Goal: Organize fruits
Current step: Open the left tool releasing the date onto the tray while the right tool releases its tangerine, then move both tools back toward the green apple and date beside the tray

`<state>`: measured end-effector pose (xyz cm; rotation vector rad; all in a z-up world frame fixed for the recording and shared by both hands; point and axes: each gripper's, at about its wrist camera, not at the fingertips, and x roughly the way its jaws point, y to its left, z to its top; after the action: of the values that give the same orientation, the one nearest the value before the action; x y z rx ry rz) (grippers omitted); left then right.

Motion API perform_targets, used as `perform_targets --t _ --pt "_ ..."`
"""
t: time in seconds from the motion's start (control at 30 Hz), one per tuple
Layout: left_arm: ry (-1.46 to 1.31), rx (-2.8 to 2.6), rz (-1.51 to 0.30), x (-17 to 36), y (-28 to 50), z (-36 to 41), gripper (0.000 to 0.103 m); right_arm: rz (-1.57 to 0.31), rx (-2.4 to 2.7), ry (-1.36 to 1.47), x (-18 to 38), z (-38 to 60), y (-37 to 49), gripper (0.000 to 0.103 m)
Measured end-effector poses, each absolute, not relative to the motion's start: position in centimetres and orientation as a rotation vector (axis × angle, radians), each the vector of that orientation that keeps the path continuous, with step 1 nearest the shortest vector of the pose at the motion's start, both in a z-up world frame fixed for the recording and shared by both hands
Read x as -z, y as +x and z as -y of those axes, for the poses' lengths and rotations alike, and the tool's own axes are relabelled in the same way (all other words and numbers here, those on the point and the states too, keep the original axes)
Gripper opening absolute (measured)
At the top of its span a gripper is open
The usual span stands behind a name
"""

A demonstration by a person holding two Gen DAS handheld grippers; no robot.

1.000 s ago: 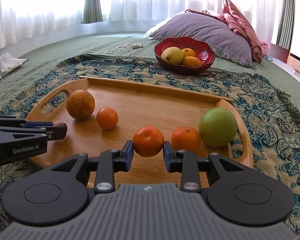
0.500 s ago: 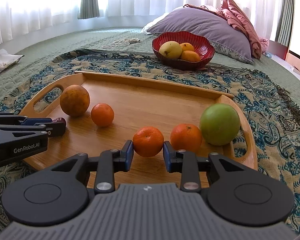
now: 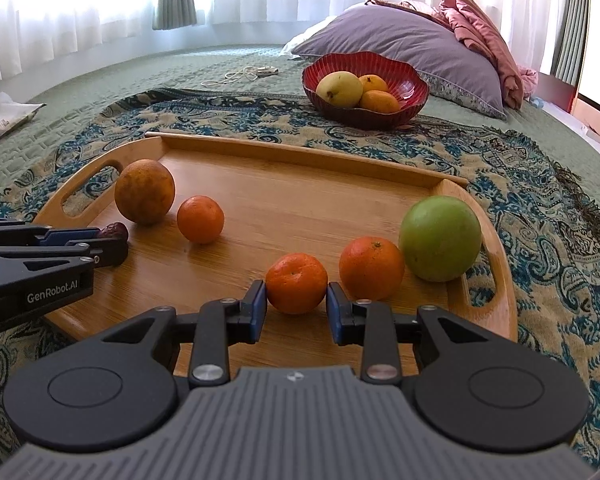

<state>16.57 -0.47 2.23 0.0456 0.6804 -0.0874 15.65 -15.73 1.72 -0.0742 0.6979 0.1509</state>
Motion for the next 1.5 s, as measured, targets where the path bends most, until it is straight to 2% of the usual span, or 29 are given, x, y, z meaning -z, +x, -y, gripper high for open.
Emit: perform_targets --t 0.2,0.27,0.37,0.4,0.43,0.5,0.57,0.97,1.03,1.5 --pt "0.046 0.084 -0.683 -2.3 16.6 0.5 0.02 -0.699 -0.154 -0.079 -1.6 15.7 15.6 0.038" --pt "0.048 0.085 -0.684 -2.3 16.6 0.5 0.021 -0.702 -0.158 -0.077 -1.6 15.8 15.6 0.045" --pt "0.049 0.087 -0.692 -2.4 16.6 0.4 0.021 -0.706 -0.164 -0.08 -1.7 15.8 15.5 0.045" --pt "0.048 0.089 -0.694 -2.5 16.5 0.4 0.024 -0.705 -0.166 -0.081 -1.7 15.8 15.5 0.048" --pt "0.047 0.09 -0.695 -2.5 16.4 0.4 0.028 -0.703 -0.167 -0.08 -1.8 15.8 15.4 0.054" --pt "0.046 0.092 -0.69 -2.7 16.2 0.4 0.033 -0.694 -0.17 -0.082 -2.0 15.7 15.1 0.057" --pt "0.046 0.095 -0.685 -3.0 15.9 0.3 0.037 -0.685 -0.175 -0.087 -2.3 15.7 14.8 0.064" --pt "0.066 0.141 -0.622 -4.8 12.2 0.8 0.067 -0.614 -0.216 -0.18 -4.2 15.5 11.2 0.085" --pt "0.067 0.153 -0.612 -5.0 11.4 0.8 0.078 -0.604 -0.222 -0.188 -4.5 15.9 10.4 0.087" --pt "0.071 0.275 -0.625 -4.7 6.8 2.7 0.089 -0.589 -0.248 -0.196 -5.0 20.1 4.7 0.095"
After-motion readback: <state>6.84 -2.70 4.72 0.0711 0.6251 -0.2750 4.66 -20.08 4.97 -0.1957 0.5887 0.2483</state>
